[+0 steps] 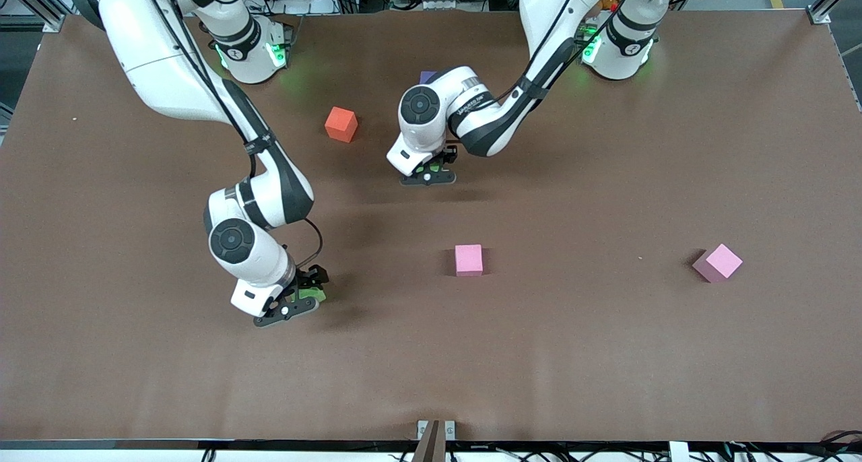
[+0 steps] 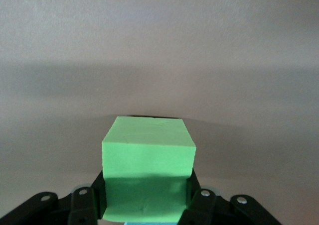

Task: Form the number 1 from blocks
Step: 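Place the green cube beside the cyan cube while the right gripper grasps the other green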

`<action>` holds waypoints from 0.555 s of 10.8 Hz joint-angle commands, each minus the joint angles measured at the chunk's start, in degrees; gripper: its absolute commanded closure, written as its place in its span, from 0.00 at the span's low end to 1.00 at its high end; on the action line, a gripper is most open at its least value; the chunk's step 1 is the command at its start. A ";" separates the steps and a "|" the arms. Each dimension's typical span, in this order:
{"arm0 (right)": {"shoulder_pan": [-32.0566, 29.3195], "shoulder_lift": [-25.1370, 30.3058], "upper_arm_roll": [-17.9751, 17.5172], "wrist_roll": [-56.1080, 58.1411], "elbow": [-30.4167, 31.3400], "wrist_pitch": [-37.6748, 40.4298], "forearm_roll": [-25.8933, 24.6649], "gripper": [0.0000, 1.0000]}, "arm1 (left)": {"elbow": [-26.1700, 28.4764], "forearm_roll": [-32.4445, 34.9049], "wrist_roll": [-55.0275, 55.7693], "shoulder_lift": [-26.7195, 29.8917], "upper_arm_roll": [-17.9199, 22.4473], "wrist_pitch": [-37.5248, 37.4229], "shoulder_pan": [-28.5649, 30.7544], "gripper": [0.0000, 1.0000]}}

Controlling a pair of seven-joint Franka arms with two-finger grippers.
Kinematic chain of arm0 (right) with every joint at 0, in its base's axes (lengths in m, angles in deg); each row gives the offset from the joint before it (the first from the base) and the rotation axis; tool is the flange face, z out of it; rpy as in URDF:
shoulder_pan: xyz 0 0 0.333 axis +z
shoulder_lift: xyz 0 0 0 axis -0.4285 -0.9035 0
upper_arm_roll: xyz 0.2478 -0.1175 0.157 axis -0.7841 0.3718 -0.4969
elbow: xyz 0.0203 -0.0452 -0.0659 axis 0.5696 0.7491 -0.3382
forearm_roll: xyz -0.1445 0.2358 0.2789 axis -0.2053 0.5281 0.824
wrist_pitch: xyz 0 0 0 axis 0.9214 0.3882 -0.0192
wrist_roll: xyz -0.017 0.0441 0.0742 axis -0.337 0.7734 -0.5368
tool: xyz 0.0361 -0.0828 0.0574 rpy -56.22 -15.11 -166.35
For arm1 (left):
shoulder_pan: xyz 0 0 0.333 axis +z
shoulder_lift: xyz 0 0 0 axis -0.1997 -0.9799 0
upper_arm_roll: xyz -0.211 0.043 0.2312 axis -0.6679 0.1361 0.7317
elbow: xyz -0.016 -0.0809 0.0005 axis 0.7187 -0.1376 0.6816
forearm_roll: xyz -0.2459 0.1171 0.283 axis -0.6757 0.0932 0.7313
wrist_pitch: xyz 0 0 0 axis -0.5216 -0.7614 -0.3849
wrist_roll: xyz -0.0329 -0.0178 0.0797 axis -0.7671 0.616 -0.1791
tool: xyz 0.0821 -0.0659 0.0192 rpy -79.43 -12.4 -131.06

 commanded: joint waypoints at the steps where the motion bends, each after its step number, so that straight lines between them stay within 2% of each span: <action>1: -0.68 -1.40 -1.18 1.75 -1.04 -1.23 -0.89 0.00 | 2.26 2.50 2.27 1.80 -1.76 -0.14 1.72 1.00; 6: -0.68 -2.28 -1.26 1.76 -0.68 -2.12 -0.45 0.00 | 2.08 2.50 2.27 1.80 -2.38 1.09 1.72 1.00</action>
